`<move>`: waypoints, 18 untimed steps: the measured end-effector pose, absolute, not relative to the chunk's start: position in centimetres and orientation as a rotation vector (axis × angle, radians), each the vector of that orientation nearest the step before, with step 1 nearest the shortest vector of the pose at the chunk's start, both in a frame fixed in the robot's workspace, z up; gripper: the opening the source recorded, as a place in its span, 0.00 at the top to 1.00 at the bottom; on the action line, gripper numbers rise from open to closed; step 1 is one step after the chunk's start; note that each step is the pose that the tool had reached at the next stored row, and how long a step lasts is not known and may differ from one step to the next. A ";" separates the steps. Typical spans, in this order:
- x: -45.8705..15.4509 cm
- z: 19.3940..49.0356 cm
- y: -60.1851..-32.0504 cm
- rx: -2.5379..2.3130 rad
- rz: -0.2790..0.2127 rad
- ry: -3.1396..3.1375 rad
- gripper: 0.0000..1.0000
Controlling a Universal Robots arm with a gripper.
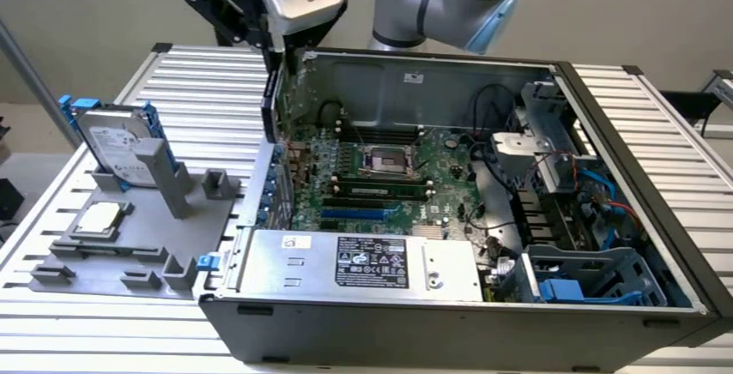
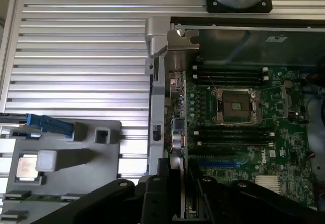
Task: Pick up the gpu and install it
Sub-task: 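Pick up the gpu and move the gpu toward the slot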
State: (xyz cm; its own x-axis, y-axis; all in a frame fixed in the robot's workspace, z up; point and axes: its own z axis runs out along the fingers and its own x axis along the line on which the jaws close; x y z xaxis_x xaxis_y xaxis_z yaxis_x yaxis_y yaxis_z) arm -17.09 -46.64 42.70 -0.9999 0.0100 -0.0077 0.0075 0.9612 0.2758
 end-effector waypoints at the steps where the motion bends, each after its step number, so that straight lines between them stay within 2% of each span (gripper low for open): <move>1: -16.6 42.7 -46.6 0.014 0.436 3.102 0.74; 18: -8.9 39.9 -46.6 0.014 0.436 3.102 0.74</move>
